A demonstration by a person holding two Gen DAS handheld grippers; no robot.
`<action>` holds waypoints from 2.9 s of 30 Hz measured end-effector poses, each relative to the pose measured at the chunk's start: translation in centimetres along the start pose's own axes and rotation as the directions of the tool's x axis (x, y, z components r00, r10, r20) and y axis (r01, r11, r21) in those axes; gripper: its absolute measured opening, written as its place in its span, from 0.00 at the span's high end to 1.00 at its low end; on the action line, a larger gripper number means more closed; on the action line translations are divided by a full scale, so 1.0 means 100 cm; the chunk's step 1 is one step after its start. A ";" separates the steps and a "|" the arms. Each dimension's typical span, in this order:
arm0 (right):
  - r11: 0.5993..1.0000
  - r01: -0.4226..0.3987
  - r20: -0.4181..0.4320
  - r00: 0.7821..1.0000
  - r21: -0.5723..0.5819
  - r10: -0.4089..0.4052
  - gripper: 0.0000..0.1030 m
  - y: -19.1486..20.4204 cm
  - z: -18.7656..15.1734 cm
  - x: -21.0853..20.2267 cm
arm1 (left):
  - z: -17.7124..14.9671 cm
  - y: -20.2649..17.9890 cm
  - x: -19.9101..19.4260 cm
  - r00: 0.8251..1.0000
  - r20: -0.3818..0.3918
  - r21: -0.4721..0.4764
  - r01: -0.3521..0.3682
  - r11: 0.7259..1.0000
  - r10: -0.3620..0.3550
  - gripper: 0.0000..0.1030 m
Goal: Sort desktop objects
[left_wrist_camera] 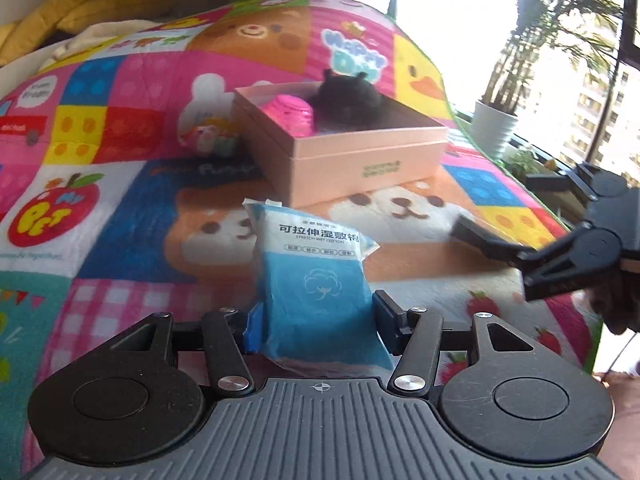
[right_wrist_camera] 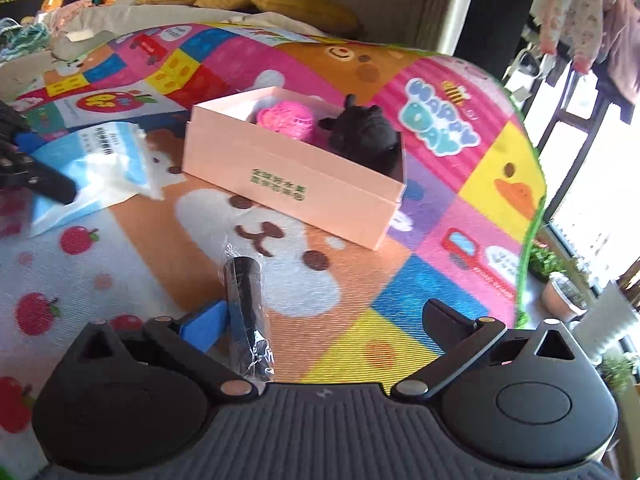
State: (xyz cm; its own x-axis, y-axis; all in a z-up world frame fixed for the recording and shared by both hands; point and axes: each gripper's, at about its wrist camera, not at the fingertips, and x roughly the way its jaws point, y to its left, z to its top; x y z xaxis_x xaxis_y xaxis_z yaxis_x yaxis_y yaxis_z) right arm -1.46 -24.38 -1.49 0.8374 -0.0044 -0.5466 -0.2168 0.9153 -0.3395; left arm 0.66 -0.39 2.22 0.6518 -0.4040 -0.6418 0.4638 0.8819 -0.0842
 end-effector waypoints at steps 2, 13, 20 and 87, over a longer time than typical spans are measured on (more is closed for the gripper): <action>1.000 0.026 -0.007 1.000 0.009 -0.026 0.00 -0.003 -0.002 0.003 | -0.003 -0.012 -0.002 0.999 -0.014 0.014 0.048 0.999 -0.048 0.33; 0.965 -0.148 -0.041 0.986 0.216 0.161 0.00 -0.014 -0.008 -0.004 | -0.001 -0.033 0.006 0.997 0.008 -0.012 0.071 0.997 -0.071 0.05; 0.944 -0.198 -0.046 0.975 0.265 0.217 0.40 -0.008 -0.004 0.001 | -0.001 -0.009 0.019 0.990 0.015 -0.075 -0.137 0.988 0.139 0.00; 0.861 -0.048 -0.136 0.981 0.507 0.135 0.01 -0.012 0.015 0.027 | -0.006 0.003 0.023 0.982 -0.003 -0.121 -0.188 0.975 0.189 0.00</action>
State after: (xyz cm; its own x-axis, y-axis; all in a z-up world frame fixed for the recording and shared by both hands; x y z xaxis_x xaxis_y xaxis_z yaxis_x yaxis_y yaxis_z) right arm 1.86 -24.87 -1.39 0.7243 0.0640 -0.6865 0.0279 0.9922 0.1219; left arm 1.89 -0.91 0.27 0.7258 -0.2294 -0.6486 0.2568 0.9650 -0.0539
